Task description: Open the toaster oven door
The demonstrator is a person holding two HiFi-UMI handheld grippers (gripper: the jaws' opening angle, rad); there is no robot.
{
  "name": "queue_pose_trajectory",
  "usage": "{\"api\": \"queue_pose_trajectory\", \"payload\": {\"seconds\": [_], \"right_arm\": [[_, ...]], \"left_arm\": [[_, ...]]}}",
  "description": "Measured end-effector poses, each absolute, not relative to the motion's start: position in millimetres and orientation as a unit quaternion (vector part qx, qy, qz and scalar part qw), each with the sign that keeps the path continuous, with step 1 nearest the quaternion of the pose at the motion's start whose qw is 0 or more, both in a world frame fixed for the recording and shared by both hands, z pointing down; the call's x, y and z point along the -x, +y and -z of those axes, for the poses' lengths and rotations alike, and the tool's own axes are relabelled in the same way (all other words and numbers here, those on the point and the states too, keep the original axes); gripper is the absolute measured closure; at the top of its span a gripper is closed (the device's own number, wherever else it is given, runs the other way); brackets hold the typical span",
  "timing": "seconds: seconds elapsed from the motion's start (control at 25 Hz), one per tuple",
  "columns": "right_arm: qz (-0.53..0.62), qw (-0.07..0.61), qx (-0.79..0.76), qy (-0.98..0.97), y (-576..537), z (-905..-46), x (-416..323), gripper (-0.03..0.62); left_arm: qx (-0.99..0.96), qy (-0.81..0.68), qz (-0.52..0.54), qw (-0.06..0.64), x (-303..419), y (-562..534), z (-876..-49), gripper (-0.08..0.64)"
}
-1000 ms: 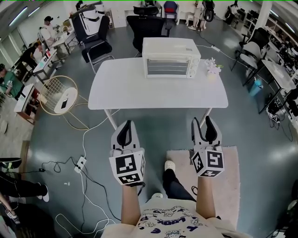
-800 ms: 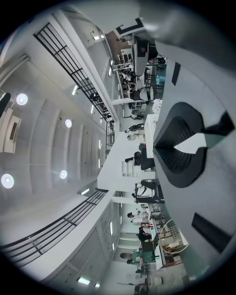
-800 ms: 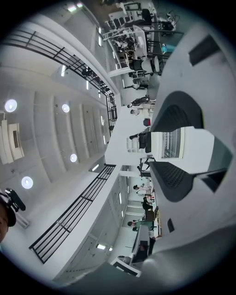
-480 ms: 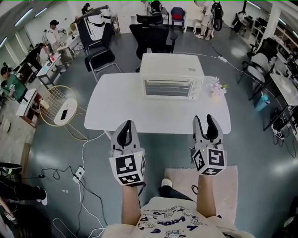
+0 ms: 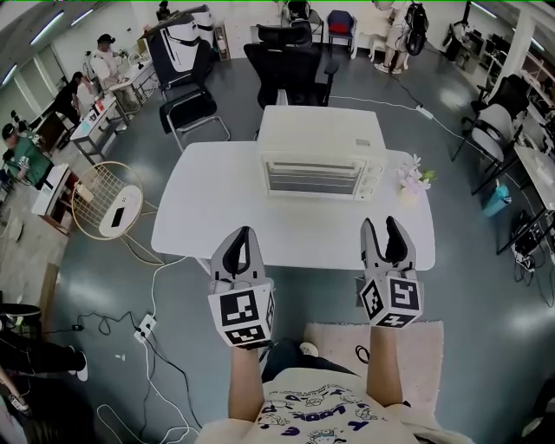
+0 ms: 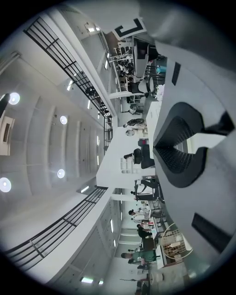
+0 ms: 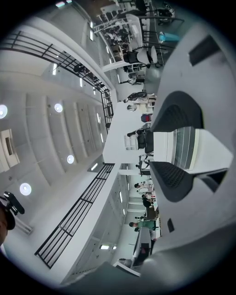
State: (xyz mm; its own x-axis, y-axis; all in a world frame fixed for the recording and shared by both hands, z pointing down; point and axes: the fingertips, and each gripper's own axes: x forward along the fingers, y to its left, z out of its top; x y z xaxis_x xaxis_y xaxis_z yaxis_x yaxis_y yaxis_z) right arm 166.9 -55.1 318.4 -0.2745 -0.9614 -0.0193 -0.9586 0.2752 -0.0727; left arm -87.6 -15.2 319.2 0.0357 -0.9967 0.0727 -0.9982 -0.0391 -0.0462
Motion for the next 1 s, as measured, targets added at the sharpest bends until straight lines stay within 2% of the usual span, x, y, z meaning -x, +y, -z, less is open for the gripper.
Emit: {"api": "queue_pose_trajectory", "payload": {"seconds": [1.0], "right_arm": [[0.04,0.014,0.635,0.772,-259.1,-337.5,-143.1,0.393]], "left_arm": [[-0.743,-0.667,-0.049,0.016,121.8,-236.9,-330.0,0.557]]}}
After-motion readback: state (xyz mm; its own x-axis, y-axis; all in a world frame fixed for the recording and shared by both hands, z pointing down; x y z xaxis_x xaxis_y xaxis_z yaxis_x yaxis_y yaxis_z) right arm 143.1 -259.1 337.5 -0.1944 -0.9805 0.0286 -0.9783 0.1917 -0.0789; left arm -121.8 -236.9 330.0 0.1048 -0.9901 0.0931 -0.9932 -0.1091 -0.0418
